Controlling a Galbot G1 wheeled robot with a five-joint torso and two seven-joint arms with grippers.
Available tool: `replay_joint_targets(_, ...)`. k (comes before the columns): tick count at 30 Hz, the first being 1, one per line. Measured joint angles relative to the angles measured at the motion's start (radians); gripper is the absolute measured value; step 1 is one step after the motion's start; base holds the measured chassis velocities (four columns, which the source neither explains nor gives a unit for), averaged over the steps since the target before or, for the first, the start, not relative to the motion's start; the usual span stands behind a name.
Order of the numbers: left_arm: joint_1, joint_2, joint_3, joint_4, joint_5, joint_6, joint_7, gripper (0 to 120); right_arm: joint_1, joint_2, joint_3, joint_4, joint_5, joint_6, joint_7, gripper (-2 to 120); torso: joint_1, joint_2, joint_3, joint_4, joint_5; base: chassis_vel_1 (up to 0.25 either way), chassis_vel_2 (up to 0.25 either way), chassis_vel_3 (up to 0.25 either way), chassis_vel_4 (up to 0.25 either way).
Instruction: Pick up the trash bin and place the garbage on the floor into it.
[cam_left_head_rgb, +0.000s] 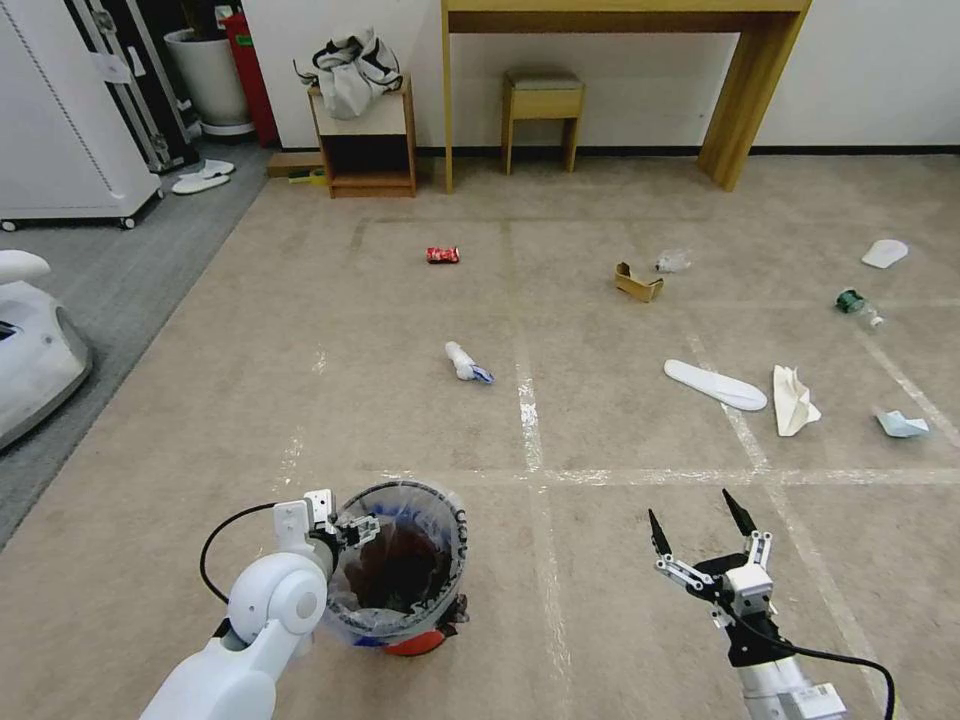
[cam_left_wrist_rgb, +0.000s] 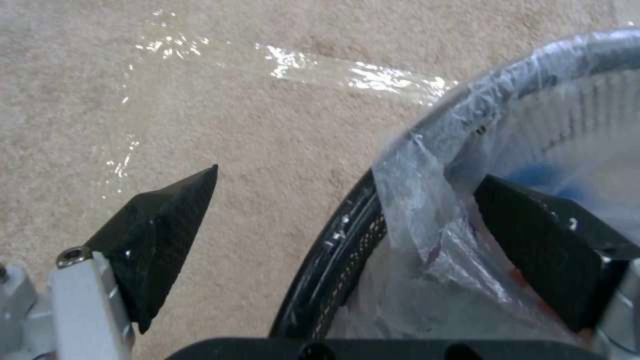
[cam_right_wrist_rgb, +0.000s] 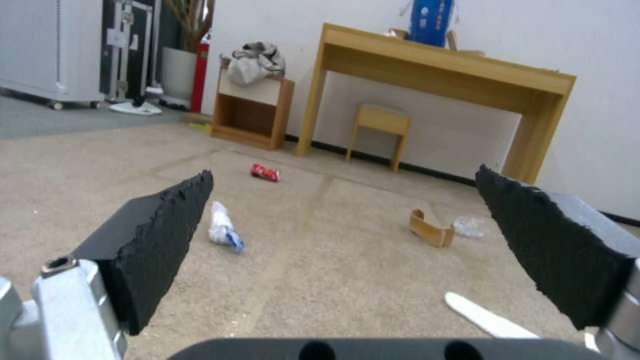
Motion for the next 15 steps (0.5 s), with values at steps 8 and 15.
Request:
replay_joint_targets(8,-0.013,-0.008,0.001,0.041,0.006,0.0,0.012,100,0.0,-0.002,-0.001,-0.004,0.001,0.0,0.0,100,0.0,0.0,0.0,-0.0003,0.0001,0.0,0.0,0.0,0.0)
replay_joint_targets(15,-0.012,-0.021,0.031,0.092,-0.01,0.021,0.015,100,0.0,-0.002,0.002,-0.009,0.003,0.002,0.002,100,0.0,-0.003,0.003,-0.0017,-0.0099,0.0,0.0,0.0,0.0)
